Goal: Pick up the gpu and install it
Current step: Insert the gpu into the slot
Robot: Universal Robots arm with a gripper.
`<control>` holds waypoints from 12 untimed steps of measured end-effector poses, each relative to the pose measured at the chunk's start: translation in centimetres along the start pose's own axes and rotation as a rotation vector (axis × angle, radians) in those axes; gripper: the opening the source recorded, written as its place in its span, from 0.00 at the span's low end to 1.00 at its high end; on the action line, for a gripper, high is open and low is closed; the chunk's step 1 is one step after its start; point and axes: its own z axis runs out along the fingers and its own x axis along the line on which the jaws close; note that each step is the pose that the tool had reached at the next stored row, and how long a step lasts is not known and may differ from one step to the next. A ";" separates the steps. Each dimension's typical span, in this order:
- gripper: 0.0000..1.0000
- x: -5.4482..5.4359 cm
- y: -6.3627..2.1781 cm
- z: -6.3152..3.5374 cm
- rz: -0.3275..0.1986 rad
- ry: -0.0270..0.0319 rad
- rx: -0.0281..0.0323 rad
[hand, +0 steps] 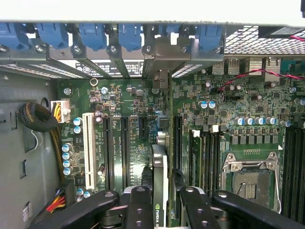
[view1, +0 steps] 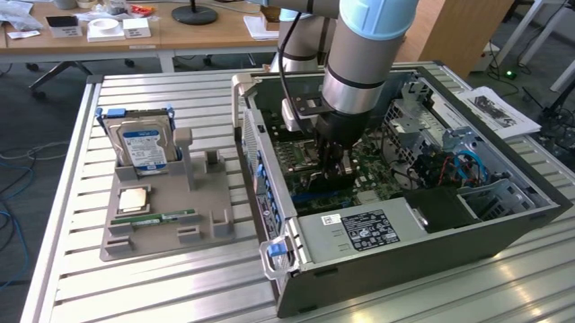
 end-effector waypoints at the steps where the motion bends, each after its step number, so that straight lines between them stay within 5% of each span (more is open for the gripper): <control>1: 0.27 0.0 0.00 0.00 0.000 0.0000 0.0000; 12: 0.27 0.0 0.00 0.00 -0.005 -0.0002 -0.0003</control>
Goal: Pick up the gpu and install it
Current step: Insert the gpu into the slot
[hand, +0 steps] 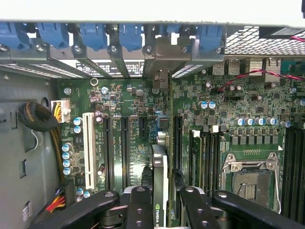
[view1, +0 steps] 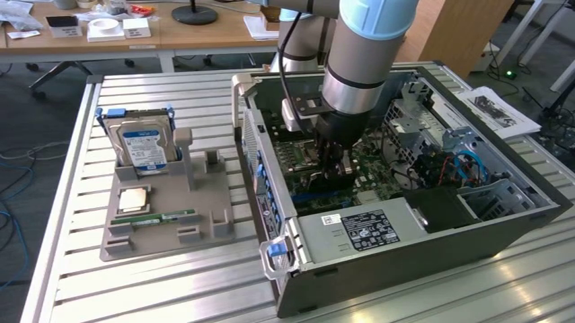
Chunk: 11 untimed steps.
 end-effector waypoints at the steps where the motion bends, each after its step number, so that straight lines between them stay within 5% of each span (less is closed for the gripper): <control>1: 0.27 0.0 0.00 0.00 -0.001 -0.0001 -0.0001; 11: 0.27 0.0 0.00 0.00 -0.006 -0.0002 -0.0004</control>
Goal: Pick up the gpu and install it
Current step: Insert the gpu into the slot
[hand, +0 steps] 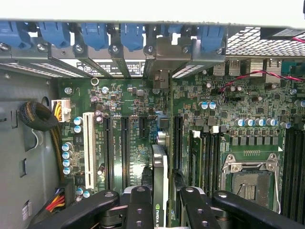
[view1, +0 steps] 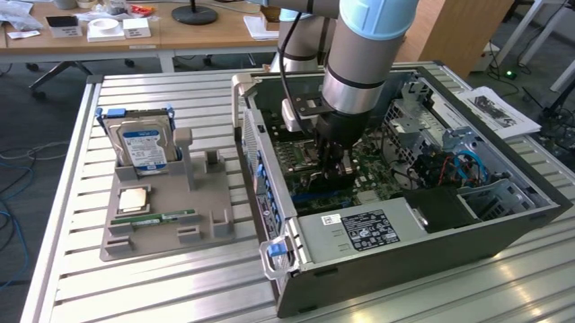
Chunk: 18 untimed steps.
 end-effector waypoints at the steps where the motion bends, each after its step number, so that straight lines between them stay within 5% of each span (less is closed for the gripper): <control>1: 0.27 0.0 0.00 0.00 0.000 0.0000 0.0000; 18: 0.27 0.0 0.00 0.01 -0.005 0.0000 -0.0004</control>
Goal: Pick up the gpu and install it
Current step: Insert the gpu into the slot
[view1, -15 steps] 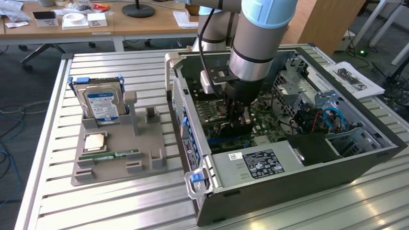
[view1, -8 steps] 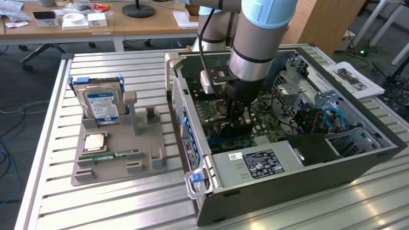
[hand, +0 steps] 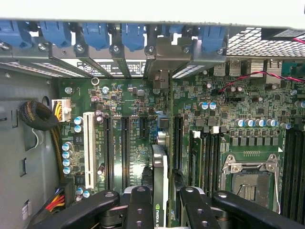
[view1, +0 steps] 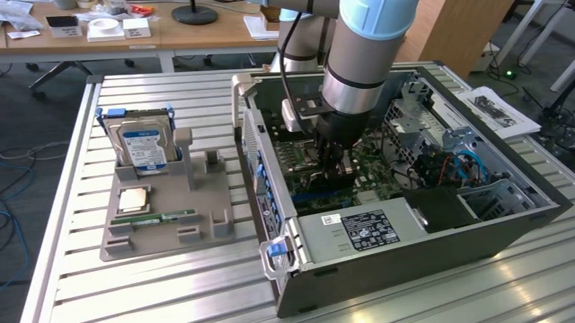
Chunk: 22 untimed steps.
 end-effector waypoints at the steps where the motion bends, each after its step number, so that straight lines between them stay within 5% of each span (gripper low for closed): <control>1: 0.27 0.0 0.00 0.00 0.000 0.0003 -0.0001; 22: 0.27 0.0 -0.01 -0.27 0.000 0.0039 0.0003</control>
